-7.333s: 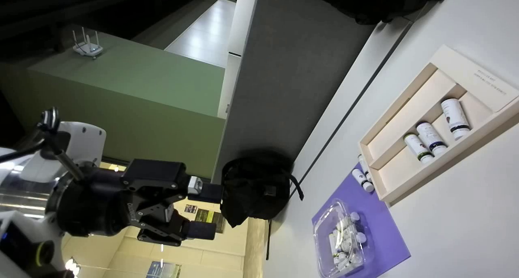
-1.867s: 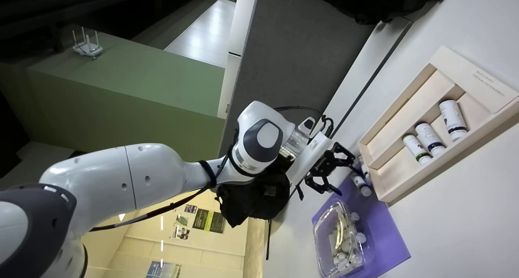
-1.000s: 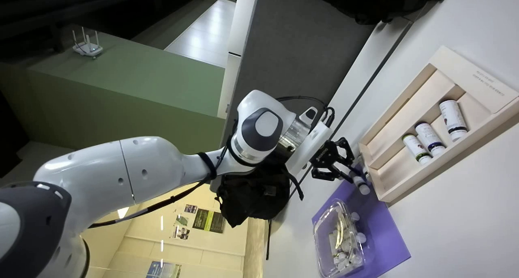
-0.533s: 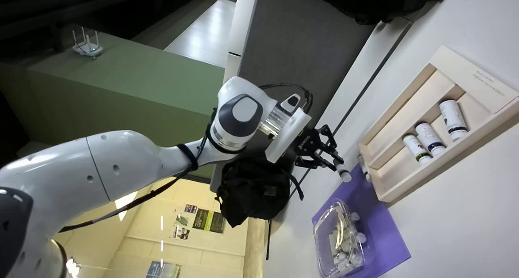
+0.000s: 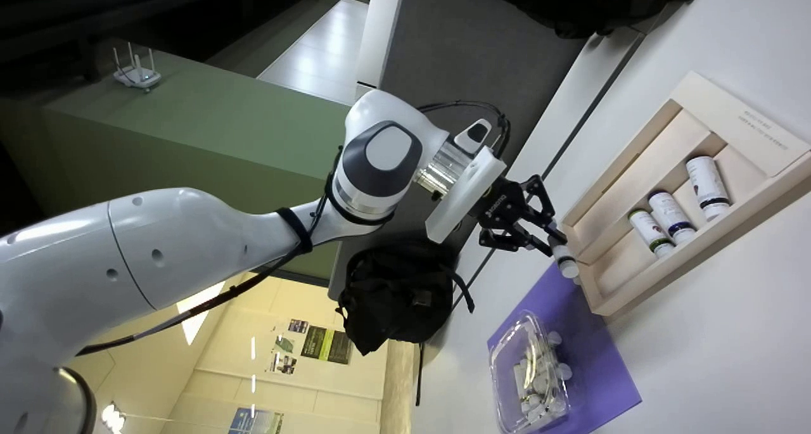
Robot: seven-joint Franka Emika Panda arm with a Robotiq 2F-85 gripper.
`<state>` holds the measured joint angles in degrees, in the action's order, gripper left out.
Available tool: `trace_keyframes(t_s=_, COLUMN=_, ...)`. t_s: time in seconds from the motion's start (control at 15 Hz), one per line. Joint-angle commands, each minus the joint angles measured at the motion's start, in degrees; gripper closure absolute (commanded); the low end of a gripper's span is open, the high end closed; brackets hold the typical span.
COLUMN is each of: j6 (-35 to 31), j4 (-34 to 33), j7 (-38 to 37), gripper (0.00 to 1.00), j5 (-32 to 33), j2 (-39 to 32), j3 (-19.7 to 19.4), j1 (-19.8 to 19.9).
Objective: Put two bottles in the tray
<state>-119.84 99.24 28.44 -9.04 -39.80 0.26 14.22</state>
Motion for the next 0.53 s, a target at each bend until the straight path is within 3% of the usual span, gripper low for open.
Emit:
trace_keyframes(t_s=0.0, j6=0.33, j4=0.21, j7=-3.62, gripper=0.90, j5=0.51, j2=-1.32, j3=-0.74, j1=0.29)
trace_keyframes(t_s=0.47, j6=3.61, j4=-0.71, j7=-7.65, gripper=0.90, j5=1.03, j2=-4.11, j3=-2.02, j1=0.26)
